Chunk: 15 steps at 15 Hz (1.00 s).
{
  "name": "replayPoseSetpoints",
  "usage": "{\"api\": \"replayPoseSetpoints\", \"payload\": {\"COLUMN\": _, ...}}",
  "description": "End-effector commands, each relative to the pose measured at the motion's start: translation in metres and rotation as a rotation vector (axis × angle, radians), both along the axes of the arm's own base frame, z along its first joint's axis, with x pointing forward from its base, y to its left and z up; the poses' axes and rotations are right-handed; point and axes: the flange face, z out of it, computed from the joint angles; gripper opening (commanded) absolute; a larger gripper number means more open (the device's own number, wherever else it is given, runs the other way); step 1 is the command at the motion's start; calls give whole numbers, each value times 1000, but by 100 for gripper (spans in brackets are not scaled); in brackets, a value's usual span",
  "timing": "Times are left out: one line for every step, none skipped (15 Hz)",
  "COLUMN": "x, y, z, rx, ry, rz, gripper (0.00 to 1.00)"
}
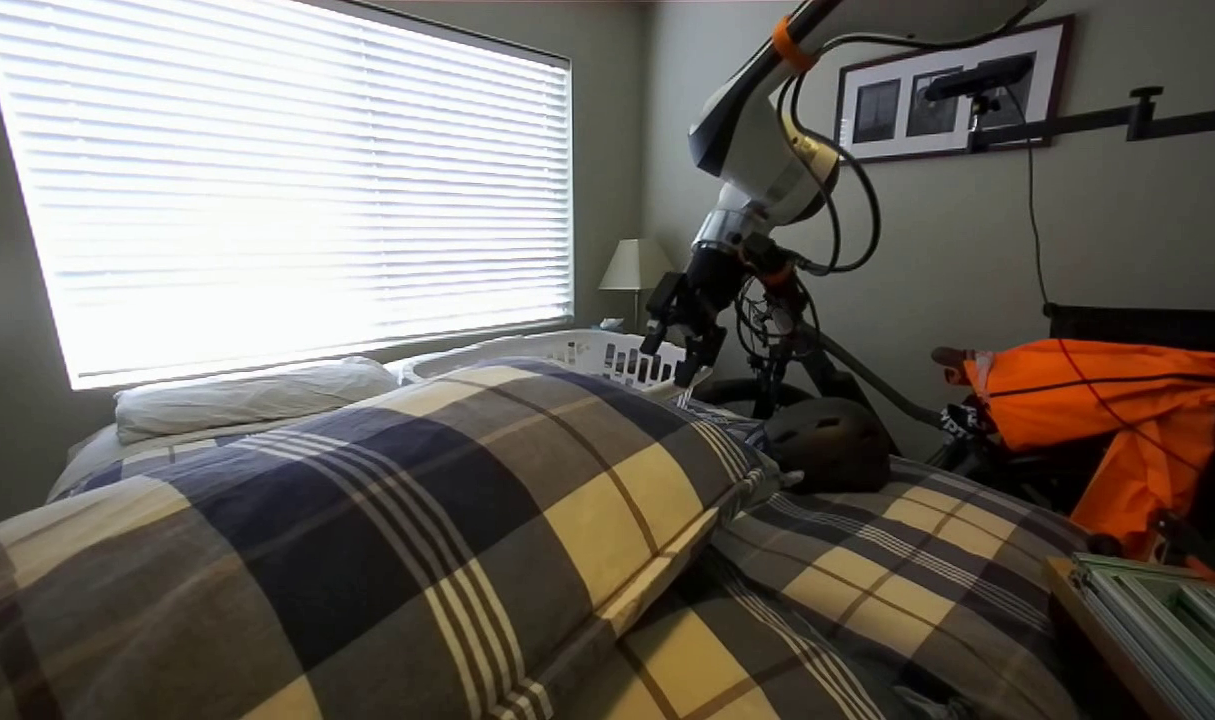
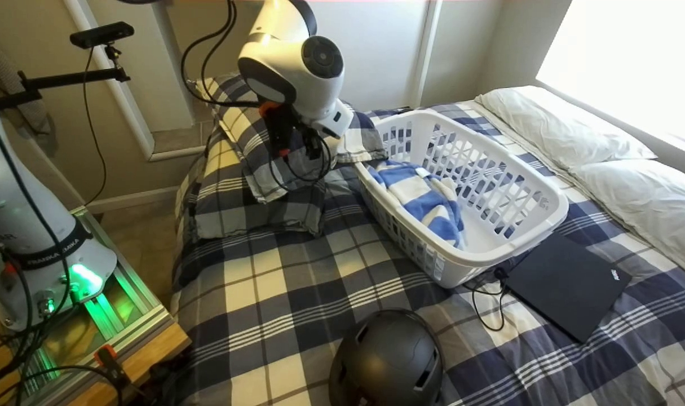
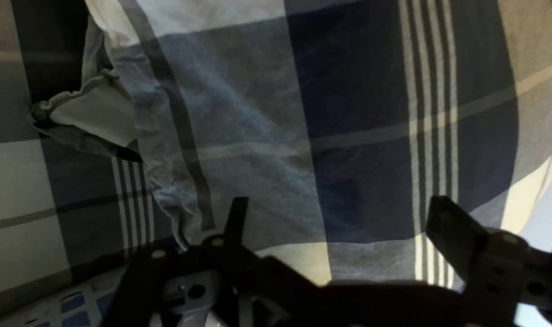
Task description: Move the top pillow to the left
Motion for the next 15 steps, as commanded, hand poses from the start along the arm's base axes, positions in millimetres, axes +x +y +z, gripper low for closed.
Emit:
{"api": "replayPoseSetpoints", "payload": {"x": 39, "y": -15, "z": -5, "rx": -26, "ry": -30, "rz": -5, "gripper": 100}}
{"api": "replayPoseSetpoints", "payload": {"x": 47, "y": -15, "z": -4, "rx": -25, "ry": -50, "rz": 7, "gripper": 100}}
{"api": "replayPoseSetpoints", "payload": {"x": 55, "y": -14, "z": -2, "rx": -23, "ry": -80, "rz": 20, "gripper": 100}}
{"api": "replayPoseSetpoints", "payload": {"x": 61, "y": -14, "z": 0, "rx": -11, "ry": -95, "rz": 24, "gripper": 100}}
{"api": "replayPoseSetpoints", "payload": {"x": 68, "y": -13, "z": 2, "rx": 0, "ry": -111, "rz": 27, "gripper": 100}}
{"api": "replayPoseSetpoints", "payload": {"x": 73, "y": -12, "z": 2, "rx": 11, "ry": -123, "rz": 26, "gripper": 100}}
{"api": "replayPoseSetpoints", "payload": {"x": 78, "y": -11, "z": 2, "rx": 16, "ry": -131, "rz": 25, "gripper": 100}}
{"api": "replayPoseSetpoints", "payload": {"x": 82, "y": -9, "z": 1, "rx": 25, "ry": -138, "rz": 21, "gripper": 100}}
{"api": "replayPoseSetpoints", "payload": {"x": 87, "y": -6, "z": -1, "rx": 33, "ry": -151, "rz": 24, "gripper": 100}}
{"api": "replayPoseSetpoints", "payload": {"x": 90, "y": -2, "z": -1, "rx": 30, "ry": -146, "rz": 31, "gripper": 100}}
{"api": "replayPoseSetpoints", "payload": {"x": 78, "y": -1, "z": 2, "rx": 12, "ry": -117, "rz": 34, "gripper": 100}}
{"api": "replayPoseSetpoints", "payload": {"x": 80, "y": 1, "z": 0, "rx": 14, "ry": -115, "rz": 39, "gripper": 100}}
{"api": "replayPoseSetpoints", "payload": {"x": 80, "y": 1, "z": -1, "rx": 15, "ry": -114, "rz": 41, "gripper": 100}}
{"api": "replayPoseSetpoints", "payload": {"x": 80, "y": 1, "z": -1, "rx": 15, "ry": -114, "rz": 40, "gripper": 100}}
{"api": "replayPoseSetpoints", "payload": {"x": 80, "y": 1, "z": -1, "rx": 15, "ry": -114, "rz": 39, "gripper": 100}}
